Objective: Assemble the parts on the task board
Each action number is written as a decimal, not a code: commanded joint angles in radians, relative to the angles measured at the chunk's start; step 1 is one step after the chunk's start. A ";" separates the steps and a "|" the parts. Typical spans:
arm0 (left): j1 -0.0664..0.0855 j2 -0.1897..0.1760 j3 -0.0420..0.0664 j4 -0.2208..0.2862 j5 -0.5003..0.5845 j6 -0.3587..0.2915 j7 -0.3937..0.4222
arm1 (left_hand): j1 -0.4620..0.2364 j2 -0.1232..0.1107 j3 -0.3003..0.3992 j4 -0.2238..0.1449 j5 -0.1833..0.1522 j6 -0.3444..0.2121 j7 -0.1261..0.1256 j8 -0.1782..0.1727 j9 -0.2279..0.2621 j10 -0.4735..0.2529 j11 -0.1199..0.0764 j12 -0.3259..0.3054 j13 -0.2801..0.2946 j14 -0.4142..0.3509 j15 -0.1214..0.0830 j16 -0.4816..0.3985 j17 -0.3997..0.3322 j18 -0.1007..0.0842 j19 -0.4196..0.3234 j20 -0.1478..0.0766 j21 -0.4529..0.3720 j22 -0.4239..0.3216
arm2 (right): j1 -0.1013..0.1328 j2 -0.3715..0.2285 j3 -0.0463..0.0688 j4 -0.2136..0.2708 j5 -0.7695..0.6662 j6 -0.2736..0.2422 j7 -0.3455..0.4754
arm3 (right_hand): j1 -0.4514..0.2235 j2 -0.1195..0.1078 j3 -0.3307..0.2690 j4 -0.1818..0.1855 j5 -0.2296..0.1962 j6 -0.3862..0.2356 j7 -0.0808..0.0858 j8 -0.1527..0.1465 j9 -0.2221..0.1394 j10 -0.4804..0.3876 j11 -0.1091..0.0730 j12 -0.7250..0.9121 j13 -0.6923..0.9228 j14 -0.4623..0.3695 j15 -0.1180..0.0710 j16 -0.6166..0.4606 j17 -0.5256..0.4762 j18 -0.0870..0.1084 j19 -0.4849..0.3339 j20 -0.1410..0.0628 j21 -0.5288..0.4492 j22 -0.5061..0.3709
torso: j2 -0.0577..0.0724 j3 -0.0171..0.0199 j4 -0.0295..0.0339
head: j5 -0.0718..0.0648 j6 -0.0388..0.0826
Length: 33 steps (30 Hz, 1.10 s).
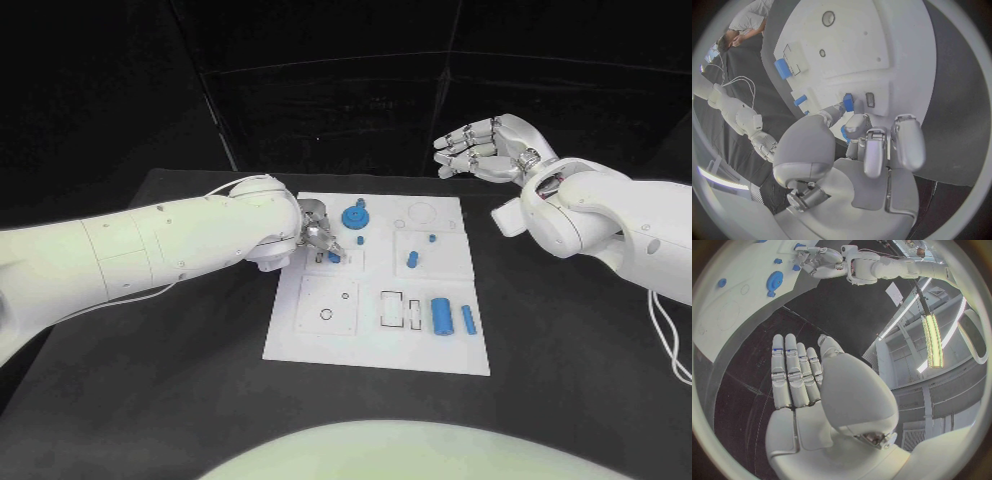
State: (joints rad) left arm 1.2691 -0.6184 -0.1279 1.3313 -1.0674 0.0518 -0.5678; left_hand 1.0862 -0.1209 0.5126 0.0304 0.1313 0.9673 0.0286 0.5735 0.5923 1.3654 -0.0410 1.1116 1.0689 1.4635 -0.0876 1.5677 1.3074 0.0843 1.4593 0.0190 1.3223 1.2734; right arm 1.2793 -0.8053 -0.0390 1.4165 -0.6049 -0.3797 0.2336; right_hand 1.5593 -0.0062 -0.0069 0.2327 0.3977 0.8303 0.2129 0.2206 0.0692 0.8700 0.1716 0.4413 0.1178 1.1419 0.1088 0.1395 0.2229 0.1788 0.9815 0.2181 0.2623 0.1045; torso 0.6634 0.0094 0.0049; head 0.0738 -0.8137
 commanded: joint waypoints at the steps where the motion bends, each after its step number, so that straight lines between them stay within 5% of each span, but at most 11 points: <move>1: -0.004 0.000 -0.004 -0.001 -0.005 0.035 -0.022 | -0.005 0.003 -0.013 0.001 -0.004 0.010 0.000 -0.001 0.001 0.006 0.000 0.004 -0.002 0.107 -0.007 0.003 0.263 -0.017 0.013 -0.003 0.007 0.003 | 0.002 0.000 0.001 0.003 0.002 0.004 0.012 | -0.005 -0.003 0.003 0.000 -0.005 -0.005 0.023 0.005 -0.002 -0.005 -0.001 0.003 -0.001 0.005 0.004 -0.005 -0.001 0.003 0.007 0.000 -0.005 -0.001 | 0.000 -0.0002 0.0005 | 0.001 -0.001; 13: -0.004 0.002 -0.004 -0.004 -0.005 0.029 -0.019 | -0.024 -0.001 -0.085 0.024 -0.005 0.023 -0.003 0.000 0.004 0.013 -0.002 0.014 0.007 0.107 -0.009 0.003 0.263 -0.018 0.016 -0.005 0.012 0.012 | 0.002 0.000 0.001 0.001 0.002 0.004 0.013 | -0.005 -0.003 0.003 0.000 -0.005 -0.005 0.023 0.005 -0.002 -0.005 -0.001 0.003 -0.001 0.005 0.004 -0.005 -0.001 0.003 0.007 0.000 -0.005 -0.001 | 0.000 0.0000 0.0009 | 0.000 -0.001; 33: -0.004 0.014 -0.004 -0.017 -0.005 0.025 -0.018 | -0.058 0.031 -0.264 0.110 -0.006 0.031 -0.001 -0.004 0.010 0.015 -0.001 0.023 0.014 0.107 -0.008 0.003 0.263 -0.019 0.016 -0.005 0.013 0.022 | 0.002 0.001 0.001 0.001 0.002 0.006 0.013 | -0.011 -0.005 0.005 0.001 -0.007 -0.007 0.024 0.007 -0.002 -0.006 0.000 0.006 -0.006 0.006 0.005 -0.009 -0.003 0.002 0.009 0.001 -0.010 -0.004 | 0.000 -0.0004 0.0003 | -0.004 -0.001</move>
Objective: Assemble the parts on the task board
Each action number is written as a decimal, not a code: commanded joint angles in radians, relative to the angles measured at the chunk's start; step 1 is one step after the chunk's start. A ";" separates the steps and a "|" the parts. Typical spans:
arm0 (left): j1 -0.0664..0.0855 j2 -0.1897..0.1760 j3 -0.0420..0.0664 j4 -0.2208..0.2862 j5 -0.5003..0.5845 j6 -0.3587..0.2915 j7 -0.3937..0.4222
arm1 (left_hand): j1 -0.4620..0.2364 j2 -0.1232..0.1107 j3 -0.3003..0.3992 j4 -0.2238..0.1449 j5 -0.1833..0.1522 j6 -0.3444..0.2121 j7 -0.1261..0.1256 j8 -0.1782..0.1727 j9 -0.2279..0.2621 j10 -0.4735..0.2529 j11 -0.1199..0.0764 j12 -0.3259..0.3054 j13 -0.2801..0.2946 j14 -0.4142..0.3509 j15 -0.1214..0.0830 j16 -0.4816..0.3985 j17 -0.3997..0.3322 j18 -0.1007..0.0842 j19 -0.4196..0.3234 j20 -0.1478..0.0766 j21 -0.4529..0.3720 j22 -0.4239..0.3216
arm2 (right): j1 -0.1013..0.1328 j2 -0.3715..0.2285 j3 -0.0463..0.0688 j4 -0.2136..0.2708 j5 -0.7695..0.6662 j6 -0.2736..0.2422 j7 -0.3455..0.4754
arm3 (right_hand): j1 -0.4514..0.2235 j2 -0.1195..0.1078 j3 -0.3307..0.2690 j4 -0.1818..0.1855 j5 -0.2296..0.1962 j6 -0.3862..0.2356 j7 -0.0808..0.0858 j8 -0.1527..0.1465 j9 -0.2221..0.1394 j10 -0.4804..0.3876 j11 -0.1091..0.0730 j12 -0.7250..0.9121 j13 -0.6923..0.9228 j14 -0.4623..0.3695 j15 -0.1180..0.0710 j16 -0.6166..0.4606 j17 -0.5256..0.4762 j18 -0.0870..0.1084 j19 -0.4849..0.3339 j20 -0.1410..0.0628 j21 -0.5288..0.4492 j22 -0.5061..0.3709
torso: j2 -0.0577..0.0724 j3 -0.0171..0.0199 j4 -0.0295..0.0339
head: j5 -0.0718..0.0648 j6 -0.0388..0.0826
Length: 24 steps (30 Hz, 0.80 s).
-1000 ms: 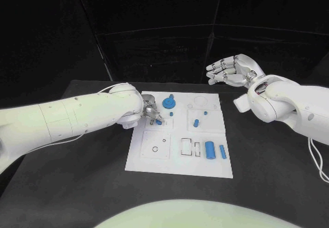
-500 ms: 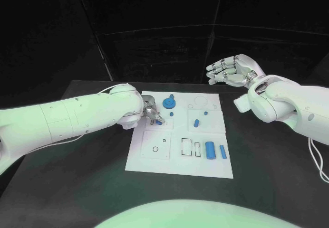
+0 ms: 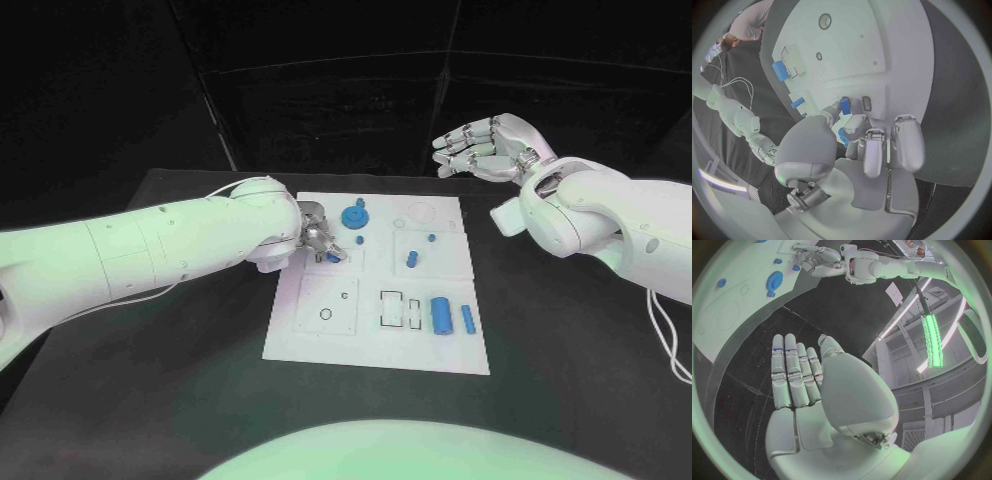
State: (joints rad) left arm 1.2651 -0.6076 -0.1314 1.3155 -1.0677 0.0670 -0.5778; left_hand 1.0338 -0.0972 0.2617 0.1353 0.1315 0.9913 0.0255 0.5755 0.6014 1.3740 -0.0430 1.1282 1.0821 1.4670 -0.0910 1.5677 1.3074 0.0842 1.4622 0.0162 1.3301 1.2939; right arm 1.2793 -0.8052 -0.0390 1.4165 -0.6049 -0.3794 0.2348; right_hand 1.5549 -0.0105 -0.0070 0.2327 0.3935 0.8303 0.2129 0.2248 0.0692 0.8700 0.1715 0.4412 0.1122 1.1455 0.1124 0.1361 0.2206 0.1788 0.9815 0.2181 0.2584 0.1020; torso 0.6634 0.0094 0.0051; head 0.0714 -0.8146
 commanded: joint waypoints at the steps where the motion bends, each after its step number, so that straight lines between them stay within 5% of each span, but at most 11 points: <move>1: 0.000 0.004 0.000 -0.001 -0.005 0.009 -0.008 | -0.006 0.010 -0.024 0.010 -0.006 0.008 0.002 -0.006 0.001 0.007 0.001 0.007 0.002 0.104 -0.005 0.003 0.263 -0.019 0.014 -0.002 0.005 0.003 | 0.002 0.001 0.001 0.001 0.002 0.006 0.012 | -0.007 0.000 0.005 0.001 -0.003 -0.007 0.024 0.003 -0.002 -0.006 0.000 0.006 -0.001 0.003 0.001 -0.006 -0.001 0.002 0.009 0.001 -0.006 -0.002 | 0.000 0.0001 0.0002 | -0.001 0.000; 24: 0.002 0.005 0.000 0.001 -0.005 0.010 -0.010 | -0.012 0.035 -0.098 0.056 -0.002 0.014 -0.001 -0.006 0.006 0.011 0.000 0.015 0.010 0.104 -0.006 0.003 0.263 -0.021 0.017 -0.003 0.012 0.015 | 0.002 0.004 0.001 -0.008 0.002 0.008 0.013 | -0.011 -0.001 0.005 0.003 -0.003 -0.007 0.025 0.004 -0.002 -0.007 0.001 0.008 -0.003 0.003 0.002 -0.007 -0.002 0.002 0.010 0.001 -0.009 -0.003 | 0.000 0.0000 0.0010 | -0.004 0.002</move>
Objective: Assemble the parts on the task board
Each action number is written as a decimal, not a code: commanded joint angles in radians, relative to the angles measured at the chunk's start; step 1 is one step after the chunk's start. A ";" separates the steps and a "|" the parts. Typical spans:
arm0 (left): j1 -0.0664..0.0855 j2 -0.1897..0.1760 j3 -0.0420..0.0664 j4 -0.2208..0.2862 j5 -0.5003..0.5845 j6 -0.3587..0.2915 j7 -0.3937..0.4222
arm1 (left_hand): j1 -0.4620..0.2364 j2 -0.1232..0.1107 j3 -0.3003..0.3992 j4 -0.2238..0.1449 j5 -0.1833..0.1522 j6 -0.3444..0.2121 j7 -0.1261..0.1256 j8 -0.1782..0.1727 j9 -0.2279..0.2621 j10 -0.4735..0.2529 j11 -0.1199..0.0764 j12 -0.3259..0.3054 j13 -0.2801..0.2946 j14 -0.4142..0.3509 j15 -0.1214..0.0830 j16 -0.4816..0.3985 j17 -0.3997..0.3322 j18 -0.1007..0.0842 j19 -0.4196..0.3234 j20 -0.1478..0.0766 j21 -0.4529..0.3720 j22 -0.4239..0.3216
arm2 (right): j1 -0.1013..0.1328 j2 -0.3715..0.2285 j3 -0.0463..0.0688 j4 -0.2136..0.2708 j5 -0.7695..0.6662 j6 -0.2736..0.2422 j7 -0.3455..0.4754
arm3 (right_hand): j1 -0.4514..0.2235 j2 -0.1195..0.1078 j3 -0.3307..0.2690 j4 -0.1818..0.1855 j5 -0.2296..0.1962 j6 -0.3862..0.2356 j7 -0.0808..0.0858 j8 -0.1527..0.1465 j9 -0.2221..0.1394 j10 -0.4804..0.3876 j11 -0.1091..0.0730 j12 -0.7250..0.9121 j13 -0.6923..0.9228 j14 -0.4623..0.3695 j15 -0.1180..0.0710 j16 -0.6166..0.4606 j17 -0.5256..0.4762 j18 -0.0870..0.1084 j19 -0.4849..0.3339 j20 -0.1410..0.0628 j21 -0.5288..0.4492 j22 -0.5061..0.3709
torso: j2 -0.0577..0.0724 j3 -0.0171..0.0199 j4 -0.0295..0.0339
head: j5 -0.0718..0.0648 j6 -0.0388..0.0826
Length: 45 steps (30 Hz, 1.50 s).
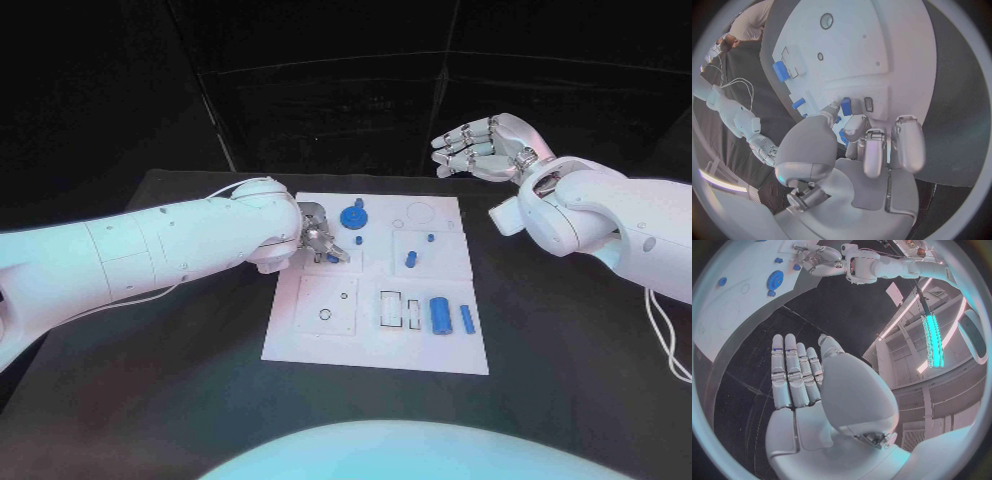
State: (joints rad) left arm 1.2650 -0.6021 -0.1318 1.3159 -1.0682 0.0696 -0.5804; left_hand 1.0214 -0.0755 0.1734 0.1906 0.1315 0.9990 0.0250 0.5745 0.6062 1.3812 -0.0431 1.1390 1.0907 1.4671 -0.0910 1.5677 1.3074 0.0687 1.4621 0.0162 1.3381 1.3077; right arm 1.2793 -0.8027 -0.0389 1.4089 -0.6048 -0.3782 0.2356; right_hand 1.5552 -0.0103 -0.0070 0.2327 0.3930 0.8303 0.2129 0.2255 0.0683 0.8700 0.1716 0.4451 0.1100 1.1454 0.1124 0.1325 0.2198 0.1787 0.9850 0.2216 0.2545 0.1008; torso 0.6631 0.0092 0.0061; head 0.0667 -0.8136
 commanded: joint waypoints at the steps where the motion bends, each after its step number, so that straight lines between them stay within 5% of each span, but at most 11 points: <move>1: 0.002 0.000 0.000 0.001 -0.004 0.007 -0.008 | 0.001 0.014 -0.010 0.002 -0.002 0.006 -0.001 -0.005 0.001 0.004 0.000 0.005 0.002 0.104 -0.006 0.003 0.263 -0.006 0.018 -0.003 0.004 0.001 | 0.002 0.001 0.001 -0.001 0.002 0.007 0.012 | -0.011 -0.001 0.005 0.003 -0.003 -0.007 0.025 0.003 -0.001 -0.007 0.001 0.004 -0.001 0.003 0.002 -0.003 -0.001 0.002 0.006 -0.002 -0.005 -0.002 | 0.000 0.0001 -0.0001 | 0.000 0.001; 45: 0.020 -0.016 0.002 0.031 -0.004 0.009 -0.029 | 0.000 0.020 -0.041 0.021 -0.002 0.012 -0.003 0.000 0.006 0.007 -0.002 0.008 0.005 0.104 -0.007 0.003 0.263 -0.007 0.020 -0.003 0.010 0.009 | 0.002 0.008 0.001 -0.011 0.003 0.025 0.015 | -0.013 -0.001 0.006 0.003 -0.003 -0.008 0.025 0.004 -0.001 -0.008 0.001 0.006 -0.003 0.003 0.002 -0.005 -0.002 0.002 0.007 -0.002 -0.007 -0.003 | 0.000 0.0001 -0.0007 | 0.001 0.001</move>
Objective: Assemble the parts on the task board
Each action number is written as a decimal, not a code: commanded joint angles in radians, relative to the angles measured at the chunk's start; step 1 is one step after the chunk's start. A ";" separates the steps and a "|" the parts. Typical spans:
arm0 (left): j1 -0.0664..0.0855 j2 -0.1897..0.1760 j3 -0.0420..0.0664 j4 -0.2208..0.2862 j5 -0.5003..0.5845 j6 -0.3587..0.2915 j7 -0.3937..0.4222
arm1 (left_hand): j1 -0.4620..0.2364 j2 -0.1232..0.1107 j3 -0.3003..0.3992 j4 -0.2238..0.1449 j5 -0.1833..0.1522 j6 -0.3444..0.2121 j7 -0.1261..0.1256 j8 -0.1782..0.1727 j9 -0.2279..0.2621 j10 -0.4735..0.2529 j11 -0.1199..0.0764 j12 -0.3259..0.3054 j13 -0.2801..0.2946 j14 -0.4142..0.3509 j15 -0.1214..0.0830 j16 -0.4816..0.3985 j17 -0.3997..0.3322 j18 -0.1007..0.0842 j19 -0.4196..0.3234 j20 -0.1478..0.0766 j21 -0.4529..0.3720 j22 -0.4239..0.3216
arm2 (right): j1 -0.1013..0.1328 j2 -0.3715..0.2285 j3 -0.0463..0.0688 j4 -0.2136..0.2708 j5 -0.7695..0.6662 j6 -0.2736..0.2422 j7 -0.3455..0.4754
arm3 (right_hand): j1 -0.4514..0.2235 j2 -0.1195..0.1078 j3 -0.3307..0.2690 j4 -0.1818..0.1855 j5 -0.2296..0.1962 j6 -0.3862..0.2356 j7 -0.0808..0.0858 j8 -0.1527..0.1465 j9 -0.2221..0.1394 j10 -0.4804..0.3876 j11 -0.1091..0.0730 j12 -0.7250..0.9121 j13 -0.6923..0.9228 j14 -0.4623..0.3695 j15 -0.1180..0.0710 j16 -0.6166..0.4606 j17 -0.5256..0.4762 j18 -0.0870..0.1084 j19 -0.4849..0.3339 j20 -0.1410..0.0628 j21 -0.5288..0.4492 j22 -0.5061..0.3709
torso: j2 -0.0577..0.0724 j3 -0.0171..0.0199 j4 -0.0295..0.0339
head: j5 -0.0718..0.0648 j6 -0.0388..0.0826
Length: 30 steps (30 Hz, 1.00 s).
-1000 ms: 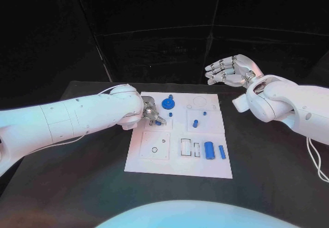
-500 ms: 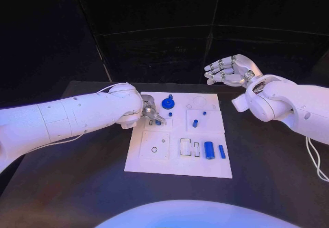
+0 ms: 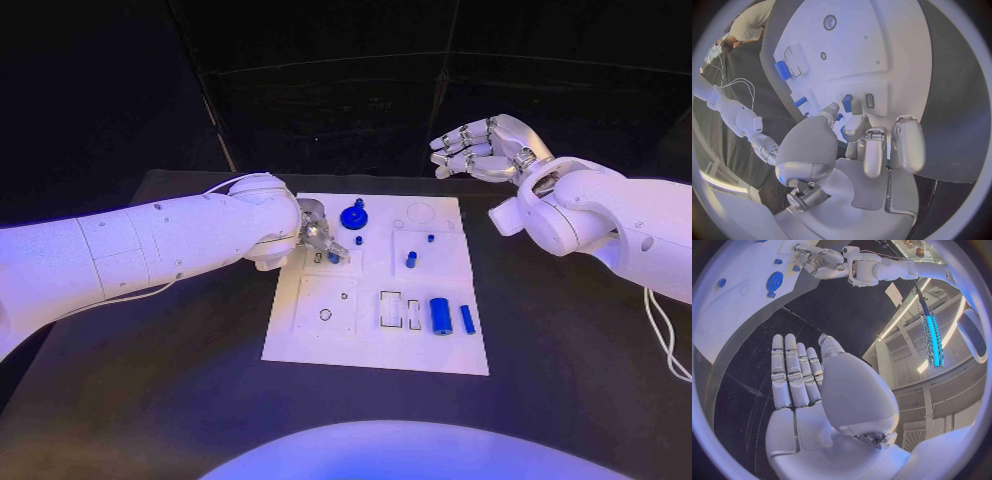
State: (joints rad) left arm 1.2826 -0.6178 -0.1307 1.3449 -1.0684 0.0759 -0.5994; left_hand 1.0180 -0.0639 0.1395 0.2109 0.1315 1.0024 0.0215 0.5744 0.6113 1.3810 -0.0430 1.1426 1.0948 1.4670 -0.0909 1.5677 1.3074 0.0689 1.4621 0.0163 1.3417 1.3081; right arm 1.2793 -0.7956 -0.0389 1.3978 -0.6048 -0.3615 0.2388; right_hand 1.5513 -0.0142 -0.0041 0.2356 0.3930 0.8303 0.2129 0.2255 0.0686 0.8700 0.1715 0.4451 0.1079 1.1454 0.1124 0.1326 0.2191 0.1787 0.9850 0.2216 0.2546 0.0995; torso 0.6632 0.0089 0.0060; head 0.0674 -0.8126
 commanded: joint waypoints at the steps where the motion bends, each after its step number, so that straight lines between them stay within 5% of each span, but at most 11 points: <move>1: 0.002 -0.001 0.001 0.002 -0.004 0.002 -0.010 | 0.003 0.009 -0.007 0.000 -0.002 0.008 0.000 0.000 0.001 0.007 -0.002 0.005 0.001 0.104 -0.007 0.003 0.263 -0.007 0.020 -0.003 0.006 0.009 | 0.002 0.001 0.001 0.000 0.003 0.008 0.012 | -0.010 0.002 0.004 0.000 -0.005 -0.010 0.025 0.004 -0.001 -0.009 0.001 0.007 -0.003 0.003 0.003 -0.007 -0.002 0.002 0.008 -0.001 -0.009 -0.003 | 0.000 0.0004 -0.0006 | 0.000 0.000; 30: 0.004 0.000 0.002 0.011 -0.004 0.000 -0.009 | 0.008 0.012 -0.009 0.001 -0.001 0.009 -0.001 0.001 0.002 0.007 -0.003 0.004 0.000 0.104 -0.007 0.003 0.263 -0.007 0.020 -0.004 0.005 0.007 | 0.002 0.008 0.001 -0.009 0.003 0.009 0.013 | -0.010 0.002 0.004 0.000 -0.005 -0.010 0.025 0.004 -0.001 -0.009 0.001 0.007 -0.003 0.003 0.003 -0.007 -0.002 0.002 0.008 -0.001 -0.009 -0.003 | 0.001 0.0000 -0.0008 | -0.001 -0.001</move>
State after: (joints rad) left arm 1.2848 -0.6145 -0.1302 1.3539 -1.0685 0.0753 -0.6018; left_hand 1.0225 -0.0595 0.1339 0.2109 0.1315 1.0024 0.0216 0.5744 0.6123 1.3846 -0.0466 1.1426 1.0945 1.4670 -0.0909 1.5677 1.3074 0.0689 1.4620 0.0163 1.3417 1.3078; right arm 1.2793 -0.7883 -0.0389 1.3887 -0.6046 -0.3583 0.2402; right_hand 1.5513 -0.0142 -0.0042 0.2355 0.3930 0.8270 0.2095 0.2255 0.0687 0.8700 0.1715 0.4450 0.1059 1.1454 0.1124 0.1279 0.2182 0.1787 0.9850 0.2216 0.2485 0.0978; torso 0.6638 0.0087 0.0057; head 0.0676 -0.8140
